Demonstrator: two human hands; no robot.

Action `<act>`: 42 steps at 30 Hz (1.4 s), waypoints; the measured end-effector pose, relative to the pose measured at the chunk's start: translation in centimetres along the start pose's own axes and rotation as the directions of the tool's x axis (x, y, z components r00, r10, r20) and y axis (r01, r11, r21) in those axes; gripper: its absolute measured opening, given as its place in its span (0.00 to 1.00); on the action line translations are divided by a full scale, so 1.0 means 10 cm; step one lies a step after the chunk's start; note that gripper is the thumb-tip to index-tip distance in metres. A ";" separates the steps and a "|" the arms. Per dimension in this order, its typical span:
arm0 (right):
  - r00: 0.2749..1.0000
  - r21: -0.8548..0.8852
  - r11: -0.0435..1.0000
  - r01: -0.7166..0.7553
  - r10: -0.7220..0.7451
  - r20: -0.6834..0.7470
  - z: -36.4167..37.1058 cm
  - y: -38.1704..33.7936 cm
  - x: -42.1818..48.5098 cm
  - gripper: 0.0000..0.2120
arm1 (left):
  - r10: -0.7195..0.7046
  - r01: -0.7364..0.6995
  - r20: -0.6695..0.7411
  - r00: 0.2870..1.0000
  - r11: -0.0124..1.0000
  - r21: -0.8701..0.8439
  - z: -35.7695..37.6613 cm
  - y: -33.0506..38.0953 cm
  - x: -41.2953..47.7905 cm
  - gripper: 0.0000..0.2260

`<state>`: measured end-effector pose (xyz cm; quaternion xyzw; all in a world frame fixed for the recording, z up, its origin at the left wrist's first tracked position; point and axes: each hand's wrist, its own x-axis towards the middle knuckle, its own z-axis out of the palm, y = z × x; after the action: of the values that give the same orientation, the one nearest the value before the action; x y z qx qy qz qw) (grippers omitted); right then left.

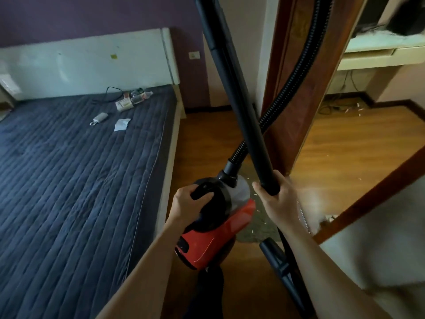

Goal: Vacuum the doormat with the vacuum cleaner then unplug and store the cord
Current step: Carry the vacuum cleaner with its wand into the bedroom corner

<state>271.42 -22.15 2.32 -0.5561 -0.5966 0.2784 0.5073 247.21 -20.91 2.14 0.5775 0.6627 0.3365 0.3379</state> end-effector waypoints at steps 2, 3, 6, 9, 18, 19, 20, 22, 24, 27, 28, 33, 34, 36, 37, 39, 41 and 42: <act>1.000 -0.014 1.000 -0.001 0.001 0.014 0.12 0.05 0.23 0.16 | -0.006 0.006 -0.005 1.000 1.000 -0.003 -0.01 -0.03 0.23 0.06; 1.000 -0.019 1.000 -0.006 0.007 0.018 0.18 0.07 0.36 0.16 | -0.009 0.009 -0.002 1.000 1.000 -0.018 0.00 -0.05 0.36 0.07; 0.998 -0.029 0.999 -0.030 0.031 0.059 0.42 0.11 0.81 0.12 | -0.032 0.032 -0.004 0.999 0.998 -0.058 -0.01 -0.13 0.83 0.07; 0.998 -0.041 0.999 -0.035 0.037 0.059 0.74 0.17 1.35 0.12 | -0.064 0.064 0.003 0.998 0.994 -0.091 -0.06 -0.25 1.43 0.08; 0.997 -0.062 0.997 -0.041 0.045 0.061 1.76 0.32 3.02 0.16 | -0.025 0.034 0.097 0.995 0.995 -0.096 -0.44 -0.32 3.27 0.06; 0.998 -0.073 0.997 -0.033 0.037 0.055 1.85 0.32 3.17 0.17 | -0.025 0.033 0.095 0.995 0.995 -0.090 -0.50 -0.32 3.44 0.06; 0.999 -0.080 0.996 -0.029 0.033 0.042 1.93 0.32 3.31 0.17 | -0.023 0.031 0.090 0.996 0.996 -0.087 -0.55 -0.33 3.60 0.05; 0.999 -0.083 0.996 -0.032 0.034 0.020 2.08 0.32 3.58 0.17 | -0.011 0.017 0.077 0.997 0.997 -0.073 -0.66 -0.34 3.94 0.05; 0.999 -0.076 0.997 -0.032 0.034 0.025 2.23 0.33 3.85 0.17 | -0.005 0.009 0.068 0.998 0.998 -0.057 -0.74 -0.37 4.26 0.06; 0.999 -0.071 0.997 -0.026 0.028 0.030 2.46 0.35 4.21 0.16 | 0.000 0.003 0.061 0.998 0.999 -0.048 -0.84 -0.41 4.67 0.06; 0.999 -0.066 0.997 -0.027 0.029 0.030 2.54 0.37 4.34 0.14 | -0.003 0.006 0.055 0.998 0.999 -0.052 -0.87 -0.42 4.82 0.07; 0.997 -0.033 0.997 -0.070 0.071 0.031 2.85 0.59 5.05 0.09 | -0.006 0.008 0.036 0.999 0.999 -0.050 -0.93 -0.48 5.64 0.08; 0.997 -0.032 0.997 -0.075 0.076 0.029 2.91 0.65 5.22 0.09 | -0.003 0.005 0.031 1.000 0.999 -0.045 -0.93 -0.48 5.81 0.08; 0.996 -0.028 0.996 -0.084 0.084 0.031 3.03 0.79 5.57 0.09 | 0.009 -0.008 0.028 1.000 0.999 -0.039 -0.91 -0.48 6.18 0.07; 0.995 -0.025 0.996 -0.090 0.091 0.037 3.10 0.87 5.76 0.09 | 0.013 -0.012 0.030 0.999 0.999 -0.043 -0.89 -0.47 6.38 0.07; 0.995 -0.017 0.996 -0.093 0.094 0.044 3.25 1.01 6.15 0.08 | 0.014 -0.012 0.035 0.999 0.999 -0.046 -0.87 -0.43 6.79 0.09; 0.994 -0.023 0.995 -0.098 0.099 0.052 3.37 1.16 6.56 0.08 | 0.007 -0.006 0.048 0.999 1.000 -0.029 -0.83 -0.38 7.22 0.09; 0.993 -0.024 0.994 -0.103 0.105 0.055 3.41 1.23 6.76 0.08 | 0.003 -0.002 0.053 0.999 1.000 -0.023 -0.81 -0.36 7.44 0.08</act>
<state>253.85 52.50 0.05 -0.5838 -0.5838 0.3135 0.4692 230.71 52.10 -0.80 0.5831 0.6489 0.3289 0.3617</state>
